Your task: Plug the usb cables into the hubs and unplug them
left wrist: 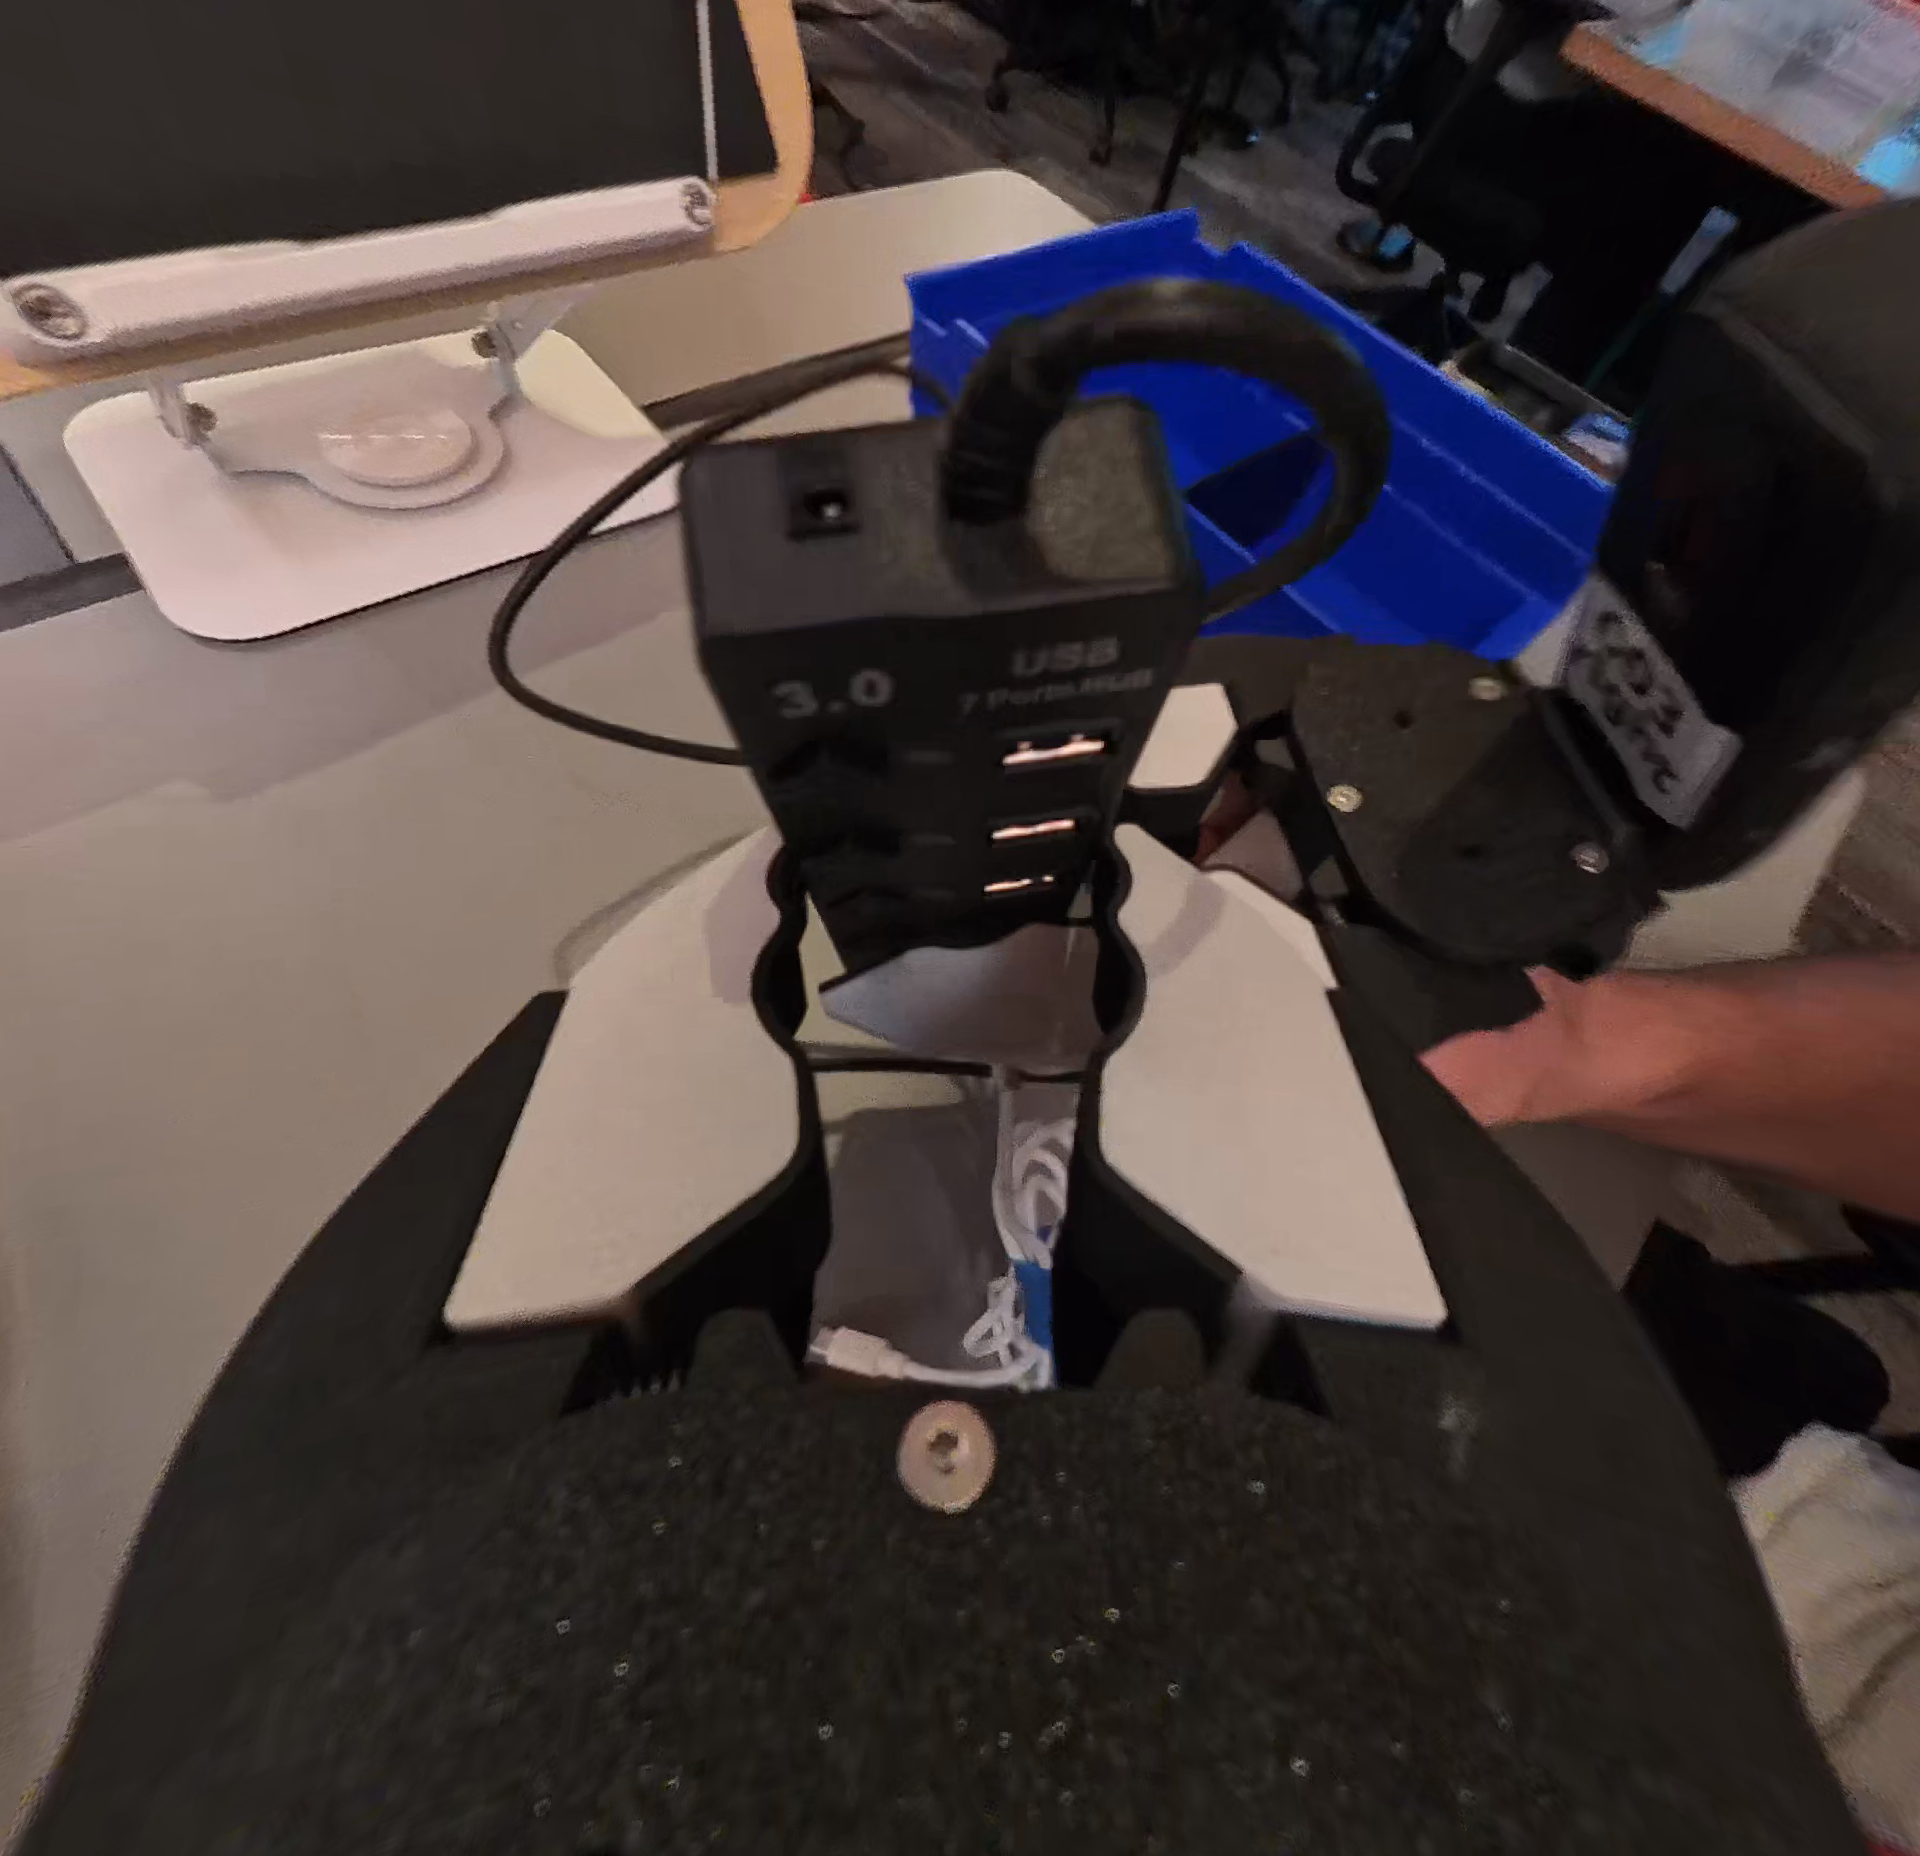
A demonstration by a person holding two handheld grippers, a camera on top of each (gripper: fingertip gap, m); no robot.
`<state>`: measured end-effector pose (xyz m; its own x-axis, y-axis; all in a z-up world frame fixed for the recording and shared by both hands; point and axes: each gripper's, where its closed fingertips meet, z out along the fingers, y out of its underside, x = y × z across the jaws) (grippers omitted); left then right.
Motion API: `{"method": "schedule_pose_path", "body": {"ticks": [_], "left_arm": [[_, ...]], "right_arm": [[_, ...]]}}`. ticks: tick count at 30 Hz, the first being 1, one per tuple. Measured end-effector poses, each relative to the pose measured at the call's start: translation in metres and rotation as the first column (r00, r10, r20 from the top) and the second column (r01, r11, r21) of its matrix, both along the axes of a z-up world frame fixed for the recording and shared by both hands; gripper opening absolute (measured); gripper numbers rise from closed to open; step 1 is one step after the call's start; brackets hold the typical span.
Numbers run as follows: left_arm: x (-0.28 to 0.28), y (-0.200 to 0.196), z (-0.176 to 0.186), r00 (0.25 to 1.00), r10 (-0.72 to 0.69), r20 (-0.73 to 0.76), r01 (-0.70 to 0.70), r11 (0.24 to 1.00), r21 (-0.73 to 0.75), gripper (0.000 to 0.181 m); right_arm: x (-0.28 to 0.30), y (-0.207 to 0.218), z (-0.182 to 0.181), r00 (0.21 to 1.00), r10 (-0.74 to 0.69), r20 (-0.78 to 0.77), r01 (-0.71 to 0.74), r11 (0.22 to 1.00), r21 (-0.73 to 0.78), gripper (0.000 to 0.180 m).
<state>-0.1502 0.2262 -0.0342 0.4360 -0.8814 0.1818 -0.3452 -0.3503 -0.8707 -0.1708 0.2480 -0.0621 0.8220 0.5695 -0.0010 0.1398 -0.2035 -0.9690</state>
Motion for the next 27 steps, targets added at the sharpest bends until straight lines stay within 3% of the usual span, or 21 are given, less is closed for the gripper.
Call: {"method": "schedule_pose_path", "body": {"ticks": [2,6,11,16,19,23,27], "left_arm": [[-0.003,0.0,0.008,0.999,-0.017,0.042,0.018,1.0,-0.018,0.049],[-0.036,-0.001,0.008,0.996,0.031,0.089,-0.028,0.999,-0.035,0.055],[-0.094,-0.054,-0.065,0.997,0.06,0.053,-0.051,0.985,-0.163,0.041],[-0.142,-0.105,-0.122,0.994,0.106,-0.038,-0.112,0.968,-0.224,0.039],[-0.157,-0.103,-0.119,0.99,0.139,-0.032,-0.143,0.969,-0.204,0.039],[-0.174,-0.084,-0.114,0.982,0.187,-0.031,-0.19,0.971,-0.149,0.039],[-0.188,-0.074,-0.116,0.971,0.238,0.004,-0.232,0.951,-0.204,0.039]], "right_arm": [[0.001,0.002,0.001,0.995,0.013,-0.1,-0.013,1.0,-0.002,0.029],[0.01,0.02,-0.005,0.995,-0.009,-0.102,0.009,1.0,-0.004,0.03],[0.039,0.064,0.003,0.964,-0.041,-0.264,0.025,0.998,-0.065,0.03],[0.056,0.084,-0.03,0.927,-0.055,-0.371,0.023,0.996,-0.09,0.03],[0.066,0.082,-0.023,0.908,-0.055,-0.416,0.058,0.998,-0.004,0.03],[0.065,0.076,-0.018,0.929,-0.037,-0.367,0.07,0.995,0.077,0.03],[0.058,0.072,-0.017,0.947,-0.009,-0.32,0.046,0.993,0.106,0.03]]}}
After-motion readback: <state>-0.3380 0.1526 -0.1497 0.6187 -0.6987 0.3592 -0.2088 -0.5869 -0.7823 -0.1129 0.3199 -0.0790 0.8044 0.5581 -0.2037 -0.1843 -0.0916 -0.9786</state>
